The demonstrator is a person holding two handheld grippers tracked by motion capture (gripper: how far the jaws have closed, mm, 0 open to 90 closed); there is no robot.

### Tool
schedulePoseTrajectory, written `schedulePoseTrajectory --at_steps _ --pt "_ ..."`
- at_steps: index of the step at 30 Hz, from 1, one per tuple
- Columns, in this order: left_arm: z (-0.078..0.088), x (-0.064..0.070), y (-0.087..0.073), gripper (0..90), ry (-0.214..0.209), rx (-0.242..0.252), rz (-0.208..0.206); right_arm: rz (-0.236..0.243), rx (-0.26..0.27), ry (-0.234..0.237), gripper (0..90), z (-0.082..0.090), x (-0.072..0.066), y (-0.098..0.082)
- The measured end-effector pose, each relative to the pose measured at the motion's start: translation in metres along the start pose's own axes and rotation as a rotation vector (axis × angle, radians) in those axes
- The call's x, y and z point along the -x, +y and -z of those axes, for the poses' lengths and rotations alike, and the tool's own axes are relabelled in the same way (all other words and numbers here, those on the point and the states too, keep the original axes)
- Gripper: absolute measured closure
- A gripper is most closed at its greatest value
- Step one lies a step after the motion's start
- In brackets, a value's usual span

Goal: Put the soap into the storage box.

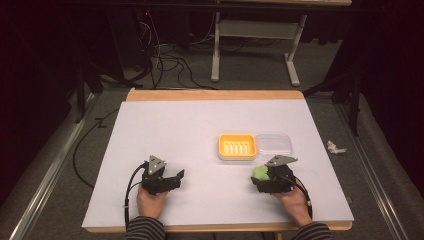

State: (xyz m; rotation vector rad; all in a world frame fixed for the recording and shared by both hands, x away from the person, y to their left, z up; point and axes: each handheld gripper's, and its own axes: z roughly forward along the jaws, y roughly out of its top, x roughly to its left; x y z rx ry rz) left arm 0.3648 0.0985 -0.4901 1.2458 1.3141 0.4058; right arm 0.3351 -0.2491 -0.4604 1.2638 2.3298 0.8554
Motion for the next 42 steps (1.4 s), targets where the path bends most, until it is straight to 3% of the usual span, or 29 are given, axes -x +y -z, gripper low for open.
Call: schedulePoseTrajectory --at_steps 7,12,20,29,42 --pt "0.0 0.0 0.0 20.4 -0.002 0.0 0.002 0.004 -0.009 -0.003 26.8 0.0 0.0 -0.002" --pt "0.0 0.0 0.0 20.3 -0.002 0.0 0.003 0.001 0.015 0.003 26.9 0.002 0.001 -0.002" --pt "0.0 0.0 0.0 20.3 0.0 -0.001 0.004 0.036 0.015 0.016 27.1 0.009 0.0 0.002" --pt "0.0 0.0 0.0 20.4 -0.001 -0.002 0.005 0.028 0.036 0.034 27.1 0.015 0.001 0.006" --pt "0.0 0.0 0.0 20.3 -0.003 -0.001 0.007 0.04 0.082 0.047 27.1 0.028 0.004 0.026"
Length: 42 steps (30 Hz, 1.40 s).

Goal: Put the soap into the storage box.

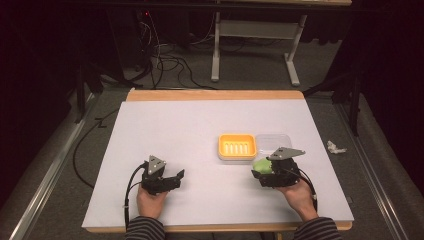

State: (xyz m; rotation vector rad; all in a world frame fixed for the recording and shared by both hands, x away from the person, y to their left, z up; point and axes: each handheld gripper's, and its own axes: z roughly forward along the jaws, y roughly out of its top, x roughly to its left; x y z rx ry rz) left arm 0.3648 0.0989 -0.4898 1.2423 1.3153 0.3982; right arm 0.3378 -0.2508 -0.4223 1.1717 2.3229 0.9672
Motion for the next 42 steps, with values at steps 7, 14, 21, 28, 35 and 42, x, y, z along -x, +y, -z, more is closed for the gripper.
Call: schedulePoseTrajectory --at_steps 7,14,21,28,35,42 --pt "0.0 0.0 0.0 20.2 -0.001 0.001 -0.005 0.026 0.001 -0.012 27.1 -0.001 0.001 0.012" --pt "0.0 0.0 0.0 20.2 0.0 0.0 -0.001 0.019 0.011 -0.002 27.1 -0.002 0.005 0.022" --pt "0.0 0.0 0.0 20.3 -0.001 -0.001 0.005 0.017 0.021 0.009 27.1 -0.01 0.009 0.032" --pt "0.0 0.0 0.0 20.3 -0.004 0.003 0.002 0.009 0.012 0.008 27.1 -0.02 0.013 0.04" --pt "0.001 0.0 0.0 20.3 -0.004 0.006 -0.001 -0.001 0.006 -0.008 27.1 -0.031 0.019 0.049" --pt "0.001 0.0 0.0 20.3 -0.005 0.01 0.003 -0.018 0.008 -0.015 27.1 -0.043 0.024 0.056"
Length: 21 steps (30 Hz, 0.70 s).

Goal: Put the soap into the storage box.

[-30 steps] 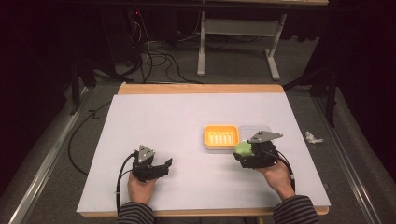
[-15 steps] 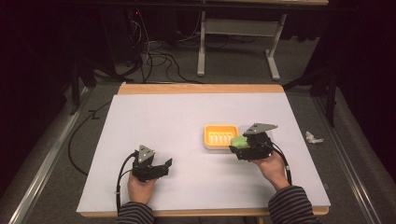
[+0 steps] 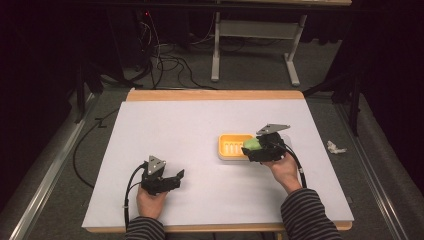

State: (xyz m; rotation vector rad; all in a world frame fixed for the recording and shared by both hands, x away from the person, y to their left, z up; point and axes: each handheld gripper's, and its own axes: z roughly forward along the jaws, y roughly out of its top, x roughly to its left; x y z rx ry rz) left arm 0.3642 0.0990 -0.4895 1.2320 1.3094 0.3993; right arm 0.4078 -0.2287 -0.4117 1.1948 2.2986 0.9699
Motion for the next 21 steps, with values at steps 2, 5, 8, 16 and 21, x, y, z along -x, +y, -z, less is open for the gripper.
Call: schedulePoseTrajectory --at_steps 2,5,8,16,21 --pt "0.0 0.0 0.0 20.3 0.001 -0.003 -0.002 -0.004 -0.004 0.001 27.1 -0.003 0.0 0.002" --pt "0.0 0.0 0.0 20.3 0.0 0.0 0.0 -0.007 -0.006 0.002 27.1 -0.009 -0.001 0.006" --pt "0.0 0.0 0.0 20.3 0.004 -0.005 -0.001 -0.023 -0.01 0.007 27.1 -0.014 -0.002 0.008" --pt "-0.001 0.0 0.0 20.3 0.008 -0.005 0.002 -0.056 -0.037 0.022 27.0 -0.028 0.0 0.013" --pt "-0.001 0.0 0.0 20.3 0.006 -0.005 0.001 -0.056 -0.049 0.018 26.9 -0.041 -0.005 0.015"
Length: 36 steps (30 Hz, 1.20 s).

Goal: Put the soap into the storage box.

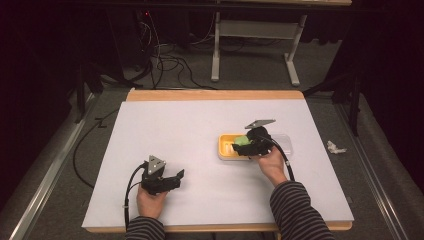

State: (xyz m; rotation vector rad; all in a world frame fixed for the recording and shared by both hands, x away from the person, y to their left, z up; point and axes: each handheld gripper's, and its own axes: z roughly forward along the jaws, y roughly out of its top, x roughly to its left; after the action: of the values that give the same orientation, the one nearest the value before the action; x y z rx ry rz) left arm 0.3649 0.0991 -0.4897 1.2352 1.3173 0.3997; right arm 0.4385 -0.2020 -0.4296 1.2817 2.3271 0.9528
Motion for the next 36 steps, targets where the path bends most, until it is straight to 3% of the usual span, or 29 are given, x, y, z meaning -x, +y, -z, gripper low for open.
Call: schedulePoseTrajectory --at_steps 17,28,36 --pt "0.0 0.0 0.0 20.3 -0.002 0.002 -0.002 0.012 -0.047 -0.025 26.5 -0.025 -0.006 0.001" --pt "0.0 0.0 0.0 20.3 -0.002 0.003 -0.004 -0.005 -0.024 -0.016 26.0 -0.016 -0.002 0.002" --pt "0.001 0.0 0.0 20.3 -0.003 0.003 -0.003 0.011 0.03 -0.014 26.6 0.001 -0.003 0.002"
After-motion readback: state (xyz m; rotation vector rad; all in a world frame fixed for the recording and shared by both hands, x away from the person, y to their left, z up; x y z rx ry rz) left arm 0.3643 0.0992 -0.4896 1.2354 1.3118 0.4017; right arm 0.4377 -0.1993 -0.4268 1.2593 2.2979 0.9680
